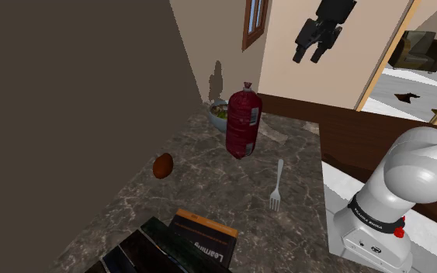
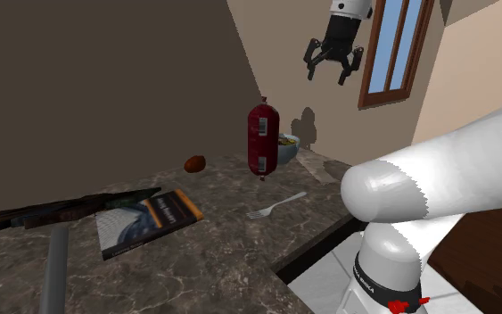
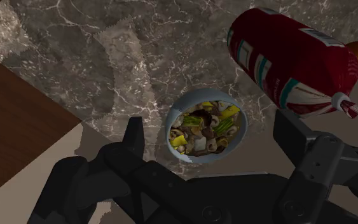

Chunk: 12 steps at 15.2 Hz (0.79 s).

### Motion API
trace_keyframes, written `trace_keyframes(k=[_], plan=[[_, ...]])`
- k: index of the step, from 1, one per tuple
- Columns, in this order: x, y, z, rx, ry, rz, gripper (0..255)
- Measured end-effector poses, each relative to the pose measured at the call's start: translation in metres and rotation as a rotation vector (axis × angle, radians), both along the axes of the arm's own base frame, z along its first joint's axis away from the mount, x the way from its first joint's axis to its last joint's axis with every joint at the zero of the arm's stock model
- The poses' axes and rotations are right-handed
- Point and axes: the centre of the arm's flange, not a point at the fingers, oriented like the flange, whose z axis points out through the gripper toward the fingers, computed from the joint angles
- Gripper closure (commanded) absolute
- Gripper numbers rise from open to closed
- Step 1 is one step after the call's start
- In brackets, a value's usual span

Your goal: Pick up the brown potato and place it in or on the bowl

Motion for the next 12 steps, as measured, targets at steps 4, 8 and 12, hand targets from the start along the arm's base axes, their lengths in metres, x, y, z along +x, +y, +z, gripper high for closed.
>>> trace_keyframes(k=[4, 8, 12], plan=[[0.006, 0.026, -0.014, -0.005, 0.003, -0.014, 0], [0.020, 0.069, -0.037, -0.014, 0.011, -0.041, 0], [0.033, 0.114, -0.062, -0.022, 0.016, -0.070, 0]])
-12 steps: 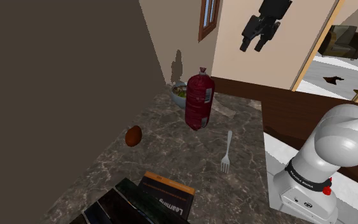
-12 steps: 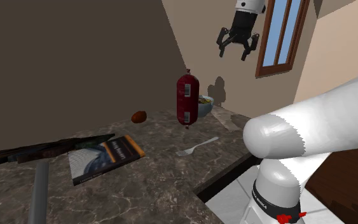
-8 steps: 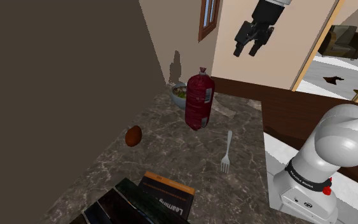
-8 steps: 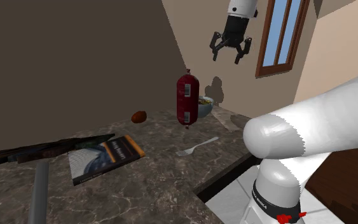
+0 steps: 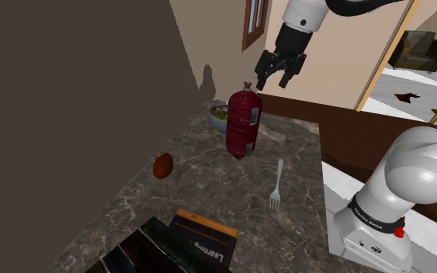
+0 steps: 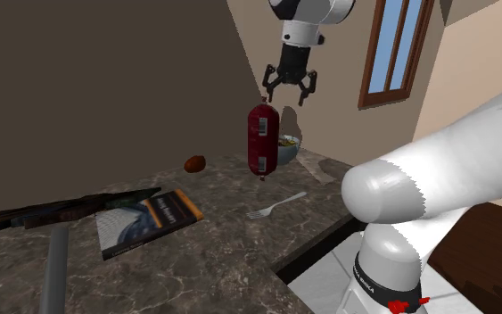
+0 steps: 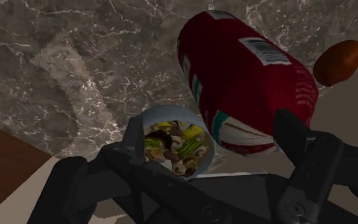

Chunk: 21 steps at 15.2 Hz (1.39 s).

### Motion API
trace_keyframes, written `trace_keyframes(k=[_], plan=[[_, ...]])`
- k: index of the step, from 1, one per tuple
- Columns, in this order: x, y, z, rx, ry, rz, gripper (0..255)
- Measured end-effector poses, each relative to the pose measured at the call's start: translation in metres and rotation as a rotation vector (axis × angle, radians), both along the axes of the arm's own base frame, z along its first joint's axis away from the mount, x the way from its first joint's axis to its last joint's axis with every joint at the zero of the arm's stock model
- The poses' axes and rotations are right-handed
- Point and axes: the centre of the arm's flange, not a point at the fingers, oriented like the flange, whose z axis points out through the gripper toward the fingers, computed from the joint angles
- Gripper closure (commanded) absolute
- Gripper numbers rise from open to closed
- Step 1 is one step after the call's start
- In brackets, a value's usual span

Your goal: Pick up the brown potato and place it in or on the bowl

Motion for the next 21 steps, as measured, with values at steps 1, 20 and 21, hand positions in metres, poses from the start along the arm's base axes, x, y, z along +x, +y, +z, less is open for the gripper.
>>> trace_keyframes(k=[1, 20, 21], plan=[[0.005, 0.013, -0.007, -0.002, 0.001, -0.007, 0], [0.090, 0.222, -0.132, -0.043, 0.030, -0.143, 0], [0.095, 0.233, -0.140, -0.045, 0.031, -0.149, 0]])
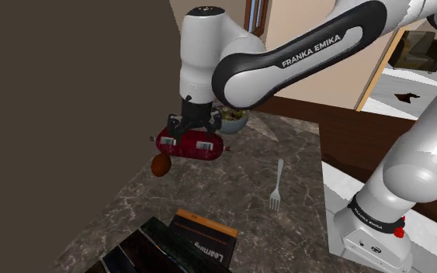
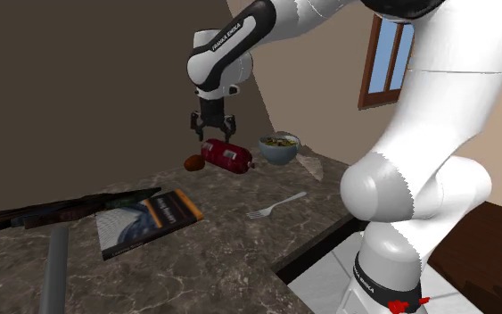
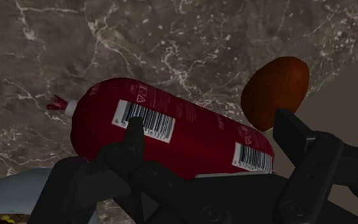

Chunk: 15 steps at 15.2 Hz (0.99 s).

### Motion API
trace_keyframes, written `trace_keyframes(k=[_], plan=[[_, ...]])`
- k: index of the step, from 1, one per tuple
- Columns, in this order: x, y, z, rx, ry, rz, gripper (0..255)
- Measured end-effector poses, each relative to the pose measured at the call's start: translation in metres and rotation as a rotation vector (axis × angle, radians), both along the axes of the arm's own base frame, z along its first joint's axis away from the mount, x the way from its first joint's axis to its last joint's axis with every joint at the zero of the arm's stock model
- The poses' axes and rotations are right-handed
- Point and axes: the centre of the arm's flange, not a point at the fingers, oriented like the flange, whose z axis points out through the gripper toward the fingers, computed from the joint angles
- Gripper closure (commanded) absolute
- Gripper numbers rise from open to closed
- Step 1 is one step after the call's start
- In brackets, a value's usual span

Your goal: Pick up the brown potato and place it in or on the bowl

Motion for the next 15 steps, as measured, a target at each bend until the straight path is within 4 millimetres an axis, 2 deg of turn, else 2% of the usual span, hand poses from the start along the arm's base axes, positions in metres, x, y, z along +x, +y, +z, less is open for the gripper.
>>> trace_keyframes(k=[8, 10, 15], plan=[[0.046, 0.082, -0.058, -0.015, 0.012, -0.058, 0], [0.051, 0.090, -0.068, -0.018, 0.013, -0.066, 0], [0.058, 0.093, -0.093, -0.019, 0.012, -0.069, 0]])
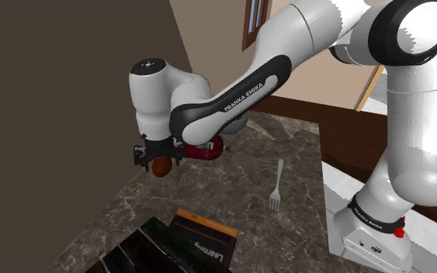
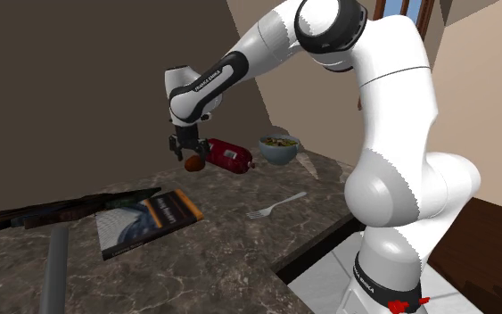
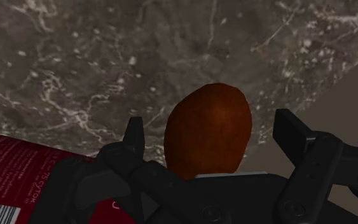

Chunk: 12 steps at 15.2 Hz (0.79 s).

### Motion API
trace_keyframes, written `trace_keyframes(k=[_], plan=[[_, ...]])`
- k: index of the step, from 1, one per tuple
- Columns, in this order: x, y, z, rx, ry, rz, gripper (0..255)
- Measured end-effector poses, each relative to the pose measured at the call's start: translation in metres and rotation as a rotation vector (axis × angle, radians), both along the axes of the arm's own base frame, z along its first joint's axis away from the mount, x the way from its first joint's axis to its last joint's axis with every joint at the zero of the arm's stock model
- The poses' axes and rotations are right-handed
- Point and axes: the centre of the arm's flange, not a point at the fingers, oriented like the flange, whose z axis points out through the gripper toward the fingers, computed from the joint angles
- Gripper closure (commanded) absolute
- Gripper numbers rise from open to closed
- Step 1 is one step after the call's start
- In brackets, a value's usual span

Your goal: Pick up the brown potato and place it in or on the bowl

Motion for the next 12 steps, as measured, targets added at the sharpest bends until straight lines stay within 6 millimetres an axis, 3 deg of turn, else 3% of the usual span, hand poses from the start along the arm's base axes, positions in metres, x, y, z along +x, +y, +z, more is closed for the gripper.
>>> trace_keyframes(k=[2, 8, 9, 12], plan=[[0.0006, -0.0005, -0.0118, 0.000, 0.000, 0.000, 0], [0.0014, -0.0001, -0.0140, 0.000, 0.000, 0.000, 0], [0.0014, -0.0001, -0.0140, 0.000, 0.000, 0.000, 255], [0.0014, -0.0001, -0.0140, 0.000, 0.000, 0.000, 255]])
